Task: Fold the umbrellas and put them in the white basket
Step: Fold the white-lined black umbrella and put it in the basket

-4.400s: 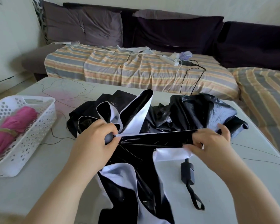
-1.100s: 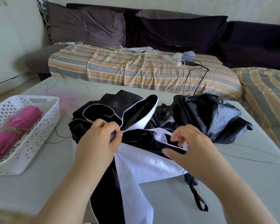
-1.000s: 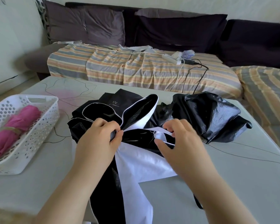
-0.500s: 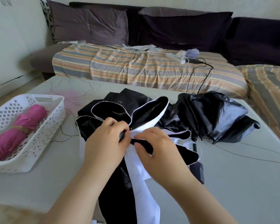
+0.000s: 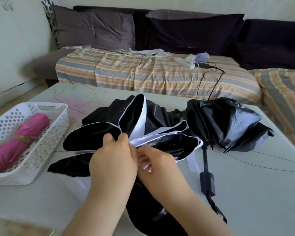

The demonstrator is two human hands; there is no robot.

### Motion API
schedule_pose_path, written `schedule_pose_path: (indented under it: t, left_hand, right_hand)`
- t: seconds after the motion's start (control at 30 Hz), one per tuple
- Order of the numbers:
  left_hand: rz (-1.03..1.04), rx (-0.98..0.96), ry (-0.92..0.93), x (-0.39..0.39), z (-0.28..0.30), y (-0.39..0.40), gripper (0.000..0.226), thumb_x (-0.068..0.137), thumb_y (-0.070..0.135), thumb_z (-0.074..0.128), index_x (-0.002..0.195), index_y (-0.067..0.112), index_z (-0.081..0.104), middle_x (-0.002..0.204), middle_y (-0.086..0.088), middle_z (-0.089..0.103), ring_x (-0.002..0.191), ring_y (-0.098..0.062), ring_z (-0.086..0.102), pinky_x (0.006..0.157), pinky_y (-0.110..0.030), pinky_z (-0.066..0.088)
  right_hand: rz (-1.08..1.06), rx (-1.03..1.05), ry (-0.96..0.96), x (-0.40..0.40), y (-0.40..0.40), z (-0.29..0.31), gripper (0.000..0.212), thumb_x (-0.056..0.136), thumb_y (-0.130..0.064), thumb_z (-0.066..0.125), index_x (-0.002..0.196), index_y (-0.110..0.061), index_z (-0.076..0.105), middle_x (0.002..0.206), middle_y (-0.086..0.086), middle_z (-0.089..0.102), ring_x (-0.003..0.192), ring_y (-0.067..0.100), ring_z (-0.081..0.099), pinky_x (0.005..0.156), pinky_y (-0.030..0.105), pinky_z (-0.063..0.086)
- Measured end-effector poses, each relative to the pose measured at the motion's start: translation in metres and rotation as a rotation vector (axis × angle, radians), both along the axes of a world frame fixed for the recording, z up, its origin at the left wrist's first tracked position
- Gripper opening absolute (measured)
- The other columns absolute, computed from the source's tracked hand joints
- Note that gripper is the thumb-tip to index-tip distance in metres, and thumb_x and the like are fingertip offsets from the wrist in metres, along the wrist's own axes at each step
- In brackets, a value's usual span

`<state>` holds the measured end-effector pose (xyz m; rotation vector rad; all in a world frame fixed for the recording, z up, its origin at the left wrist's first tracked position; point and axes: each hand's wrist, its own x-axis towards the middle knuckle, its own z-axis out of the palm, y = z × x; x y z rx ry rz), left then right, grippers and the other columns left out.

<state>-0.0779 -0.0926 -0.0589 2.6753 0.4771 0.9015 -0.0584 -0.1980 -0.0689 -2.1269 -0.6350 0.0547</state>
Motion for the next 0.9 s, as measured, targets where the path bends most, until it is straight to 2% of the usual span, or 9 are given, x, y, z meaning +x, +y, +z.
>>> schedule_pose_path:
  t: [0.1,0.2,0.3,0.4,0.43,0.5,0.6,0.73,0.9]
  left_hand:
    - [-0.007,0.036,0.005,0.002,-0.001,0.005,0.025,0.067,0.01,0.072,0.057,0.011,0.049,0.059,-0.003,0.033,0.038,-0.011,0.005,0.049,-0.011,0.004]
    - [-0.138,0.051,0.088,0.001,-0.004,0.016,0.025,0.087,0.037,0.054,0.073,0.018,0.061,0.075,0.003,0.054,0.042,-0.021,0.046,0.037,-0.02,0.024]
    - [-0.268,0.016,0.167,-0.006,0.003,0.025,0.06,0.082,0.064,0.021,0.09,0.024,0.066,0.103,0.013,0.063,0.064,-0.015,0.064,0.051,-0.027,0.045]
    - [-0.359,0.003,0.247,-0.012,0.007,0.034,0.075,0.068,0.076,0.019,0.108,0.03,0.063,0.134,0.027,0.047,0.079,-0.005,0.066,0.065,-0.022,0.048]
    - [-0.401,-0.01,0.247,-0.014,0.007,0.036,0.072,0.068,0.075,0.022,0.11,0.033,0.063,0.132,0.028,0.049,0.081,-0.003,0.065,0.068,-0.02,0.048]
    - [-0.471,-0.001,0.181,-0.014,0.005,0.038,0.052,0.075,0.064,0.033,0.097,0.033,0.067,0.103,0.019,0.066,0.072,-0.007,0.065,0.059,-0.024,0.051]
    - [-0.457,0.022,0.089,-0.012,0.002,0.038,0.036,0.079,0.051,0.04,0.084,0.029,0.069,0.069,0.01,0.061,0.057,-0.008,0.059,0.046,-0.028,0.048]
    - [-0.504,0.006,0.055,-0.01,0.002,0.036,0.035,0.08,0.044,0.045,0.106,0.038,0.068,0.067,0.016,0.053,0.057,-0.004,0.052,0.043,-0.017,0.041]
    - [-0.399,-0.008,0.058,-0.005,-0.001,0.035,0.031,0.079,0.04,0.039,0.07,0.025,0.064,0.068,0.006,0.057,0.052,-0.014,0.056,0.042,-0.036,0.048]
  right_hand:
    - [0.004,0.039,-0.015,0.001,0.001,-0.002,0.019,0.084,-0.006,0.055,0.095,-0.017,0.067,0.079,-0.018,0.063,0.086,0.003,0.059,0.075,0.018,0.048]
    - [-0.017,0.048,-0.06,0.003,0.003,-0.005,0.015,0.089,-0.015,0.059,0.1,-0.021,0.068,0.091,-0.016,0.069,0.091,0.002,0.062,0.081,0.021,0.049]
    - [-0.051,0.017,-0.105,0.004,0.001,-0.008,0.018,0.09,-0.022,0.059,0.105,-0.025,0.068,0.098,-0.012,0.071,0.095,0.005,0.062,0.082,0.027,0.05]
    - [-0.077,0.029,-0.165,0.005,0.0,-0.009,0.021,0.082,-0.023,0.058,0.097,-0.025,0.072,0.092,-0.01,0.067,0.092,0.006,0.058,0.076,0.023,0.049]
    - [-0.079,0.034,-0.179,0.006,-0.001,-0.01,0.023,0.079,-0.024,0.057,0.096,-0.026,0.073,0.086,-0.011,0.064,0.089,0.005,0.056,0.072,0.019,0.047]
    - [-0.079,0.029,-0.158,0.007,-0.001,-0.008,0.017,0.08,-0.025,0.062,0.092,-0.027,0.073,0.071,-0.011,0.054,0.078,0.007,0.051,0.065,0.019,0.043]
    - [-0.044,0.037,-0.12,0.008,-0.001,-0.005,0.003,0.084,-0.021,0.069,0.082,-0.022,0.07,0.059,-0.003,0.046,0.068,0.014,0.046,0.06,0.027,0.04]
    - [-0.023,0.053,-0.1,0.009,-0.002,-0.004,0.003,0.083,-0.019,0.071,0.083,-0.016,0.069,0.069,0.004,0.058,0.073,0.019,0.05,0.065,0.029,0.044]
    - [-0.037,-0.018,-0.06,0.005,-0.008,0.006,0.012,0.084,-0.031,0.069,0.096,-0.026,0.069,0.081,-0.009,0.06,0.081,0.007,0.053,0.071,0.015,0.043]
